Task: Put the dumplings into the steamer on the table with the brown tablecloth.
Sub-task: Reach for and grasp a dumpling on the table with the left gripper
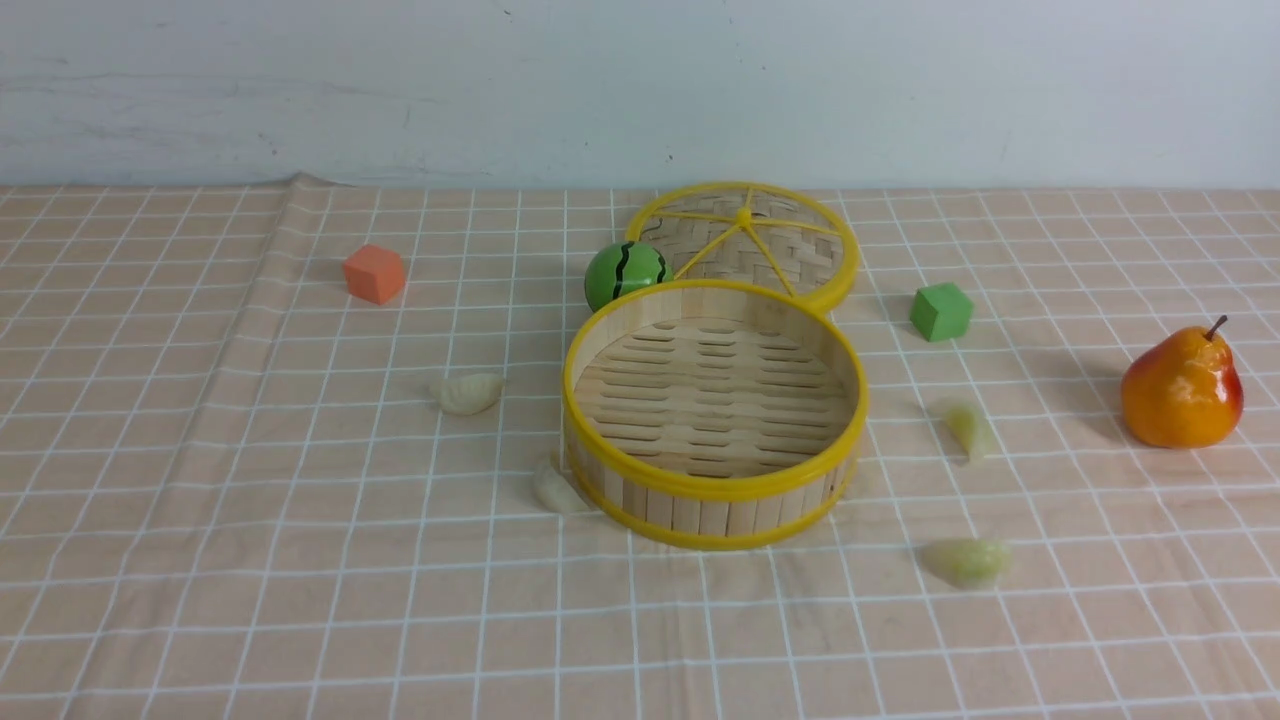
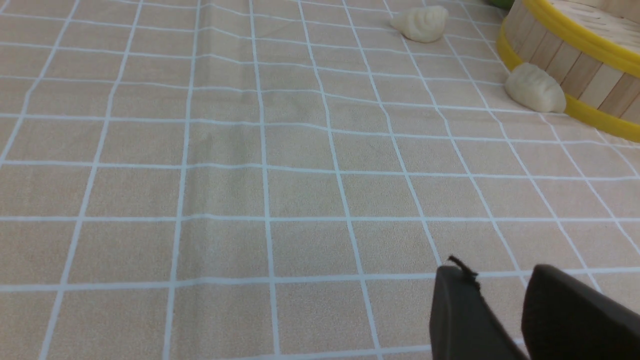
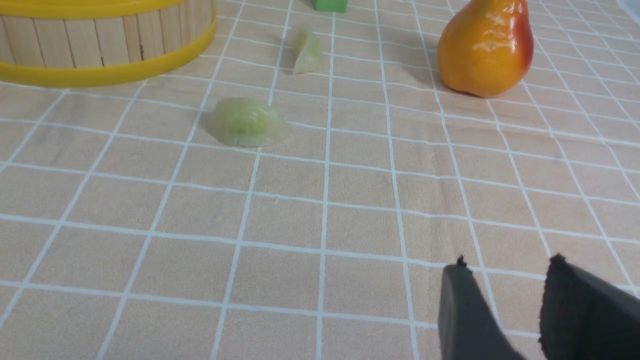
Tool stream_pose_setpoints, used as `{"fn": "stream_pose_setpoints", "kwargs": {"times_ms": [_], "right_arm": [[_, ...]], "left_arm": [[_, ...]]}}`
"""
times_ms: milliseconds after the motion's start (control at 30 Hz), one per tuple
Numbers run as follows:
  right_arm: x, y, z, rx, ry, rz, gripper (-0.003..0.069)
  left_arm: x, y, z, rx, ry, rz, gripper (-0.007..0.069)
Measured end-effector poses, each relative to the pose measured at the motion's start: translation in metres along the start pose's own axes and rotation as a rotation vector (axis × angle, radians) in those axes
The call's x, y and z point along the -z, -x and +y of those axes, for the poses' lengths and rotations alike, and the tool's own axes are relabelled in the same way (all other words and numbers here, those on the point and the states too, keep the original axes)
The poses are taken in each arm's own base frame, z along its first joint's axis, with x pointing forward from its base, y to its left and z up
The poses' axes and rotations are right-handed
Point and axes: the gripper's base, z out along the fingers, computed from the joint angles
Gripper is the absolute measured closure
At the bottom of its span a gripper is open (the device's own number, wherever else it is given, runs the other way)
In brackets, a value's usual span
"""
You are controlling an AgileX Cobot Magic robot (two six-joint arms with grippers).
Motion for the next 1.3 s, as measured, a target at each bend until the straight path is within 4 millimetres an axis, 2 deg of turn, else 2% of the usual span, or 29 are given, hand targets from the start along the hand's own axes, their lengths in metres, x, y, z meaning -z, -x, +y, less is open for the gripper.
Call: {"fn": "stream_pose_setpoints", "kwargs": {"times_ms": [400,533,667,700,733,800,833,933,1033,1100,1133,1167,1233,1300], "right_arm": [[0.000,0.000,0.000,0.012,-0.005,0.000,0.0420],[-0.001,0.003,-0.003,0.097,-0.043,-0.052,0.0420],[0.001,0.017,-0.004,0.160,-0.070,-0.213,0.0420],[0.004,0.027,-0.004,0.190,-0.079,-0.331,0.0420],[0.004,0.029,-0.004,0.193,-0.080,-0.346,0.0420],[0.011,0.044,-0.002,0.230,-0.087,-0.533,0.0420],[0.013,0.046,-0.001,0.235,-0.087,-0.566,0.0420],[0.030,0.066,0.003,0.257,-0.079,-0.861,0.0420],[0.048,0.078,0.008,0.168,-0.002,-1.103,0.0420],[0.053,0.080,0.008,0.116,0.039,-1.154,0.0420],[0.053,0.081,0.009,0.029,0.098,-1.156,0.0420],[0.053,0.080,0.009,0.019,0.103,-1.150,0.0420],[0.051,0.084,0.007,-0.070,0.142,-1.087,0.0428],[0.051,0.091,0.005,-0.102,0.147,-1.054,0.0445]], "left_arm": [[0.000,0.003,0.000,-0.001,-0.002,-0.036,0.0419],[0.001,0.016,-0.001,0.005,-0.011,-0.173,0.0414],[0.006,0.031,-0.002,0.007,-0.021,-0.352,0.0411],[0.008,0.038,-0.002,0.009,-0.025,-0.427,0.0410],[0.009,0.039,-0.002,0.009,-0.026,-0.448,0.0410],[0.014,0.048,-0.002,0.009,-0.031,-0.555,0.0407],[0.014,0.049,-0.002,0.010,-0.032,-0.572,0.0407],[0.021,0.058,-0.003,0.013,-0.038,-0.688,0.0407],[0.025,0.063,-0.003,0.035,-0.050,-0.760,0.0402],[0.026,0.064,-0.003,0.077,-0.067,-0.777,0.0399],[0.028,0.066,-0.003,0.146,-0.099,-0.804,0.0397],[0.028,0.066,-0.003,0.156,-0.103,-0.804,0.0397],[0.034,0.072,-0.004,0.293,-0.179,-0.859,0.0398],[0.040,0.081,-0.007,0.333,-0.215,-0.879,0.0407]]}}
